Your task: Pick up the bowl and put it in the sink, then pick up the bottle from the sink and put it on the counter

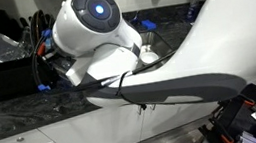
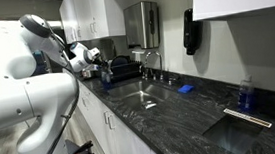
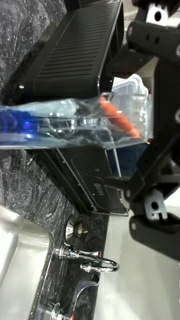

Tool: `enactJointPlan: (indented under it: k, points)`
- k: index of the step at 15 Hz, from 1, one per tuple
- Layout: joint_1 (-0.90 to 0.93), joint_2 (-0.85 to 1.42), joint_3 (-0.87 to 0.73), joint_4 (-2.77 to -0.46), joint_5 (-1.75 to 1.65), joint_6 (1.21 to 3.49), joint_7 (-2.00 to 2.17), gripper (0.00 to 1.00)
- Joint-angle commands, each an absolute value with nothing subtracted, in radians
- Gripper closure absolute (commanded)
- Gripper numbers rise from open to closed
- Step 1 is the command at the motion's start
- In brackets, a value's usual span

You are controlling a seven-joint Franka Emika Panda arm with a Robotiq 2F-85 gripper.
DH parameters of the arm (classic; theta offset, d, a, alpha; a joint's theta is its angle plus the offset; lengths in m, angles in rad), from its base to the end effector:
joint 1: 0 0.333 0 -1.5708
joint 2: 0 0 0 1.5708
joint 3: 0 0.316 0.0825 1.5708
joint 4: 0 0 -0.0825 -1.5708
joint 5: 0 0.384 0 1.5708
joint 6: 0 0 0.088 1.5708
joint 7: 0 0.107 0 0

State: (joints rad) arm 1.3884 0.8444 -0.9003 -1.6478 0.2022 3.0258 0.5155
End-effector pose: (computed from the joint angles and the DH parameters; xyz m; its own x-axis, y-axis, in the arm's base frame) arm 0.5682 0.4655 0.3538 0.5726 0.1740 0.8012 0.2111 -0.9756 0.0609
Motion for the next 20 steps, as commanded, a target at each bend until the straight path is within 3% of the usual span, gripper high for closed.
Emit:
enactJointPlan:
  k: [1, 13, 20]
  points:
    - [1.447, 0.699, -0.928, -1.755, 0.136, 2.972, 0.490, 0.00]
    - [1.625, 0.482, -1.089, -1.954, -0.005, 3.000, 0.492, 0.00]
    - [1.813, 0.428, -1.296, -2.058, -0.015, 3.089, 0.508, 0.00]
